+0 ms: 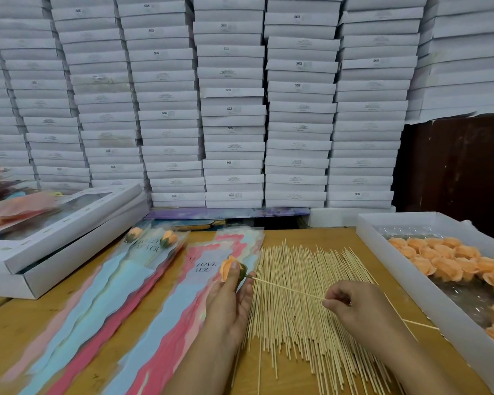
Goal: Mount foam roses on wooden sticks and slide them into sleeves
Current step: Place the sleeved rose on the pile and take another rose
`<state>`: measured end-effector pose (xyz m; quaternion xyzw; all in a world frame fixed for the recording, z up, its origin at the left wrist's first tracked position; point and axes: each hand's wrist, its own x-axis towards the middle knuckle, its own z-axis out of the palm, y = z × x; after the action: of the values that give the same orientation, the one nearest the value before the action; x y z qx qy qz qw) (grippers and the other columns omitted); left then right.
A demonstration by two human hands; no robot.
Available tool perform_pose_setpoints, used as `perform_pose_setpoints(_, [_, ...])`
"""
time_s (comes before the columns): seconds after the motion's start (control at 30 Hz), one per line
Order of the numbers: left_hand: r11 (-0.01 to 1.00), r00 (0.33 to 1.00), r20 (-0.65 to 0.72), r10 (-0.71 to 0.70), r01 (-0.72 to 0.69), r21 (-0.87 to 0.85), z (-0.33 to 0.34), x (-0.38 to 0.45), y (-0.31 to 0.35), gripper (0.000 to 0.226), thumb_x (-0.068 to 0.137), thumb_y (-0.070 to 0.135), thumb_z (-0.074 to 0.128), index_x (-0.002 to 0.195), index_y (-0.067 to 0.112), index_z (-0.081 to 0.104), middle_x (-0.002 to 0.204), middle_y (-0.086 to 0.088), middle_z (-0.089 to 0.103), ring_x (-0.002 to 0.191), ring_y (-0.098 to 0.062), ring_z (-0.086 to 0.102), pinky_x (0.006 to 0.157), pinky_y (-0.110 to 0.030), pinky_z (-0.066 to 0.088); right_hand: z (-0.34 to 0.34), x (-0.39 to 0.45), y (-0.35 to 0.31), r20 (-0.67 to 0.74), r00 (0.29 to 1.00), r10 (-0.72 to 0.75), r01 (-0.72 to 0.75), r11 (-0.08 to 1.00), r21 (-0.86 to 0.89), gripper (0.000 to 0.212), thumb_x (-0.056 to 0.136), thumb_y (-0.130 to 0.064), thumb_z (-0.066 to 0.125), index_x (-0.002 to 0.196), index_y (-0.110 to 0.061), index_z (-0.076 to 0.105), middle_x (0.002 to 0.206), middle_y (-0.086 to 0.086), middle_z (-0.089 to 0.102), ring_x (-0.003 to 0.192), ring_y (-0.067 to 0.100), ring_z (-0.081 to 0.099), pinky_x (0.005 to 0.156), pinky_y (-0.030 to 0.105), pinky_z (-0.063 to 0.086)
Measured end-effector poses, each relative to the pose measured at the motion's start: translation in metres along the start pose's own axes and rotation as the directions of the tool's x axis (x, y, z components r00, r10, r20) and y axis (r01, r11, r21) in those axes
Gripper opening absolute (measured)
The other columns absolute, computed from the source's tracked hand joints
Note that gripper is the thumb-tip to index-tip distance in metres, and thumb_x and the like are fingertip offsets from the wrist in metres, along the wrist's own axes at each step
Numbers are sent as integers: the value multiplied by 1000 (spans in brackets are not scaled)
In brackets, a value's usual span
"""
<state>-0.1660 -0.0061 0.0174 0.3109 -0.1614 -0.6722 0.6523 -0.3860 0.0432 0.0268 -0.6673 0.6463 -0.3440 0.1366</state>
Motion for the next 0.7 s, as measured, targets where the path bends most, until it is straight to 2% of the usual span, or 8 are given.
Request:
perform_pose_setpoints(0.23, [1000, 1000, -20, 11, -10, 9, 1, 0, 0, 30, 91, 18, 69, 116, 2, 63, 95, -20, 69, 60, -14, 67, 50, -19, 58, 0, 0, 2, 10, 1000, -20, 20, 999, -25, 21, 91, -22, 70, 71, -29, 66, 70, -6, 67, 68, 10, 61, 66, 29, 50])
perform_pose_setpoints(0.47, [1000, 1000, -12, 0, 0, 10, 0, 0, 0, 22, 90, 17, 71, 106, 3, 65, 85, -19, 71, 59, -15, 67, 50, -20, 58, 1, 2, 3, 18, 1000, -21, 22, 999, -45, 20, 92, -23, 68, 74, -30, 67, 71, -9, 67, 68, 6, 60, 64, 23, 48])
perform_pose_setpoints(0.7, [1000, 1000, -7, 8, -8, 25, -1, 1, 0, 23, 90, 17, 71, 105, 1, 66, 87, -19, 71, 56, -14, 67, 50, -20, 58, 3, 1, 6, 42, 999, -14, 17, 997, -72, 21, 96, -28, 63, 76, -32, 68, 70, -6, 70, 64, 14, 64, 66, 36, 55])
